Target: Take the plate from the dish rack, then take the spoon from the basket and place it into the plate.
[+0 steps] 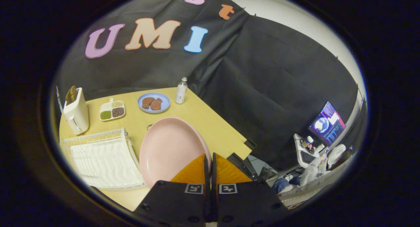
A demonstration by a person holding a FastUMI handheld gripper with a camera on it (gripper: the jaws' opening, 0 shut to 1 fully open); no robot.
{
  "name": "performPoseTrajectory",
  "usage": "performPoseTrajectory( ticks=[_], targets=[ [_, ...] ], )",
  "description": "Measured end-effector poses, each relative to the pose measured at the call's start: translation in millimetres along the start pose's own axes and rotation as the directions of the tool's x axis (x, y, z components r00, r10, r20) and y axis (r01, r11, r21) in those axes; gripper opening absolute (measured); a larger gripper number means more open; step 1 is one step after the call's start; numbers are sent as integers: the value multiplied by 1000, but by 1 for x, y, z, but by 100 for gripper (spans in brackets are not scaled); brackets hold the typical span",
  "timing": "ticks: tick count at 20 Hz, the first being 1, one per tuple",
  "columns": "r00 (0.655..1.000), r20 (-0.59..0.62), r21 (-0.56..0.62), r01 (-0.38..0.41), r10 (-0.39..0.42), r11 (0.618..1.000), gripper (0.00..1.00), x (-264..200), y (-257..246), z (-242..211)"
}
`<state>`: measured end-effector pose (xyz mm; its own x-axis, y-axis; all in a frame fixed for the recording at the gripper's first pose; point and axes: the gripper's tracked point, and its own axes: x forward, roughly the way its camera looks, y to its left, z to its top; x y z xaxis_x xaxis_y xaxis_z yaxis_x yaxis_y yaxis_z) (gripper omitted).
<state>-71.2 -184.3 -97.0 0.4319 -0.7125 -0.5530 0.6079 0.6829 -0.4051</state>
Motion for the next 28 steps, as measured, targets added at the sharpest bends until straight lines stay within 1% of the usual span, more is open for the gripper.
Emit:
performPoseTrajectory(
  ticks=[4,10,17,19,22,28],
  targets=[
    [999,-31,2,-40,40,999,3,19,-11,-23],
    [987,-107,54,-115,120,992,3,51,-14,-64],
    [954,-199,124,-203,225,971,3,103,1,-113],
    [945,-215,138,-220,246,966,3,116,5,-119],
    [932,-215,194,-252,292,948,3,135,11,-124],
    [917,-239,191,-276,318,942,3,169,9,-138]
  ],
)
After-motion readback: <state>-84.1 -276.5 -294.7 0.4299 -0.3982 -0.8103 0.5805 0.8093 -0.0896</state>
